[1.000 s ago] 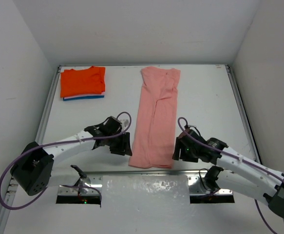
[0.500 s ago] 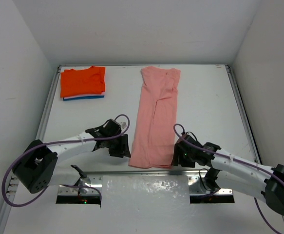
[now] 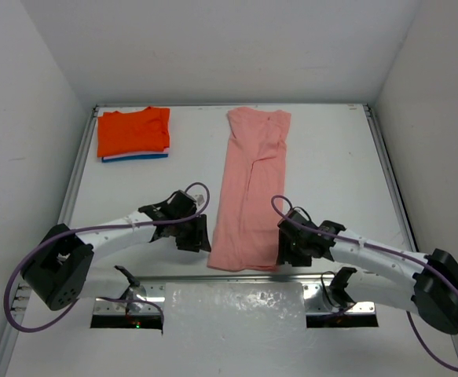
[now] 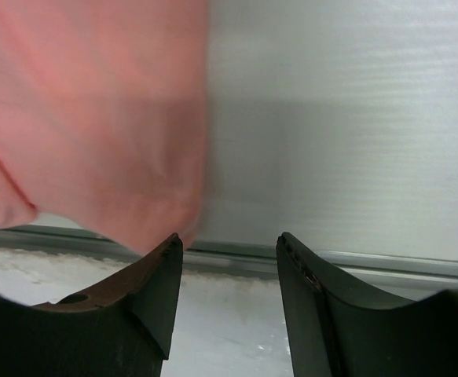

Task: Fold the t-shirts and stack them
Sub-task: Grab the bottom of the folded rectangular tshirt with both arms

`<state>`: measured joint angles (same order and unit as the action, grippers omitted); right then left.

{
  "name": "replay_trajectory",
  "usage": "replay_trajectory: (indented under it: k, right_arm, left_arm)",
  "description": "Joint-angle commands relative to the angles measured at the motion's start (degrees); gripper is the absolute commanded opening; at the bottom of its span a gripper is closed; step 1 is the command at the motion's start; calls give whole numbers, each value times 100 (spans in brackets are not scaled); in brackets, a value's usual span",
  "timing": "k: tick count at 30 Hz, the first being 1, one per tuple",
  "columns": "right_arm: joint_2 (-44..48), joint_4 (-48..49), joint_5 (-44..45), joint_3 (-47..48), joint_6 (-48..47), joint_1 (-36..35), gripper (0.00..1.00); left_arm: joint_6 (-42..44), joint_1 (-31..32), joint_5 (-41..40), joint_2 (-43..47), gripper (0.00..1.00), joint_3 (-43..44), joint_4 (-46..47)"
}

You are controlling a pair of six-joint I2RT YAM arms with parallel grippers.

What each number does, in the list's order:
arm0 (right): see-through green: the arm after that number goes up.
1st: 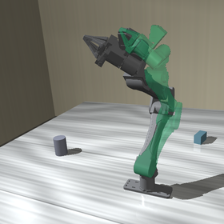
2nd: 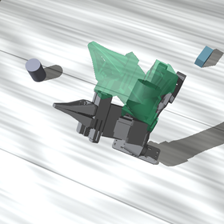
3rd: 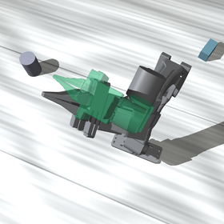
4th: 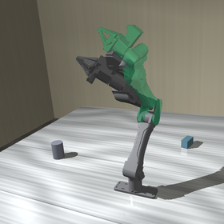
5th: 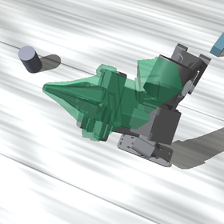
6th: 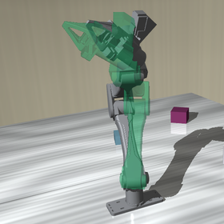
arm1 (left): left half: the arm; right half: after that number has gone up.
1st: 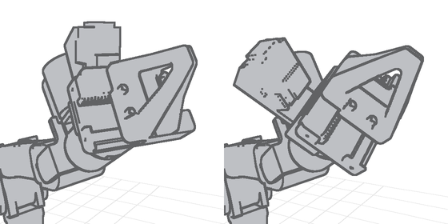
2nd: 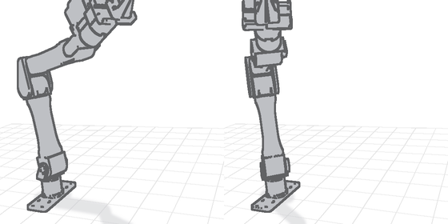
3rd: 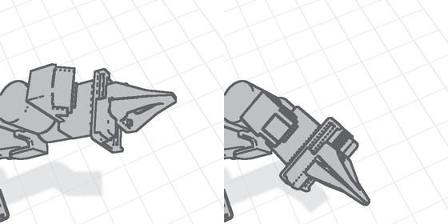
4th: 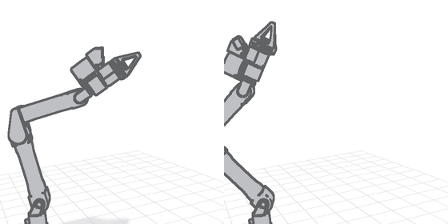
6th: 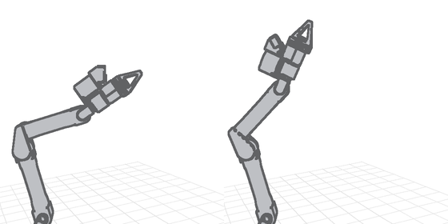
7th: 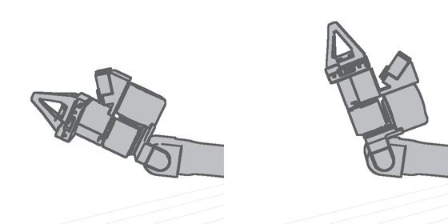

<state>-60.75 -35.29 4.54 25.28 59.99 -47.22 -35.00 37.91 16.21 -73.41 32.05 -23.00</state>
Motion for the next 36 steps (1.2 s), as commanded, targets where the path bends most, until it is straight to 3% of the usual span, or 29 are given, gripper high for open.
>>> replay_trajectory:
  k: [1,8,16,36]
  right_arm:
    - [11,-233,144,-119,22,-15,50]
    - [-244,-39,118,-243,-48,-15,50]
    - [257,-304,522,311,13,-15,49]
    - [-692,452,56,-40,-13,-182,47]
  left_arm:
    - [29,23,-74,28,42,196,24]
    - [-6,15,-65,-59,42,143,147]
    - [29,15,-91,-33,42,231,68]
    - [64,15,-170,-51,41,196,42]
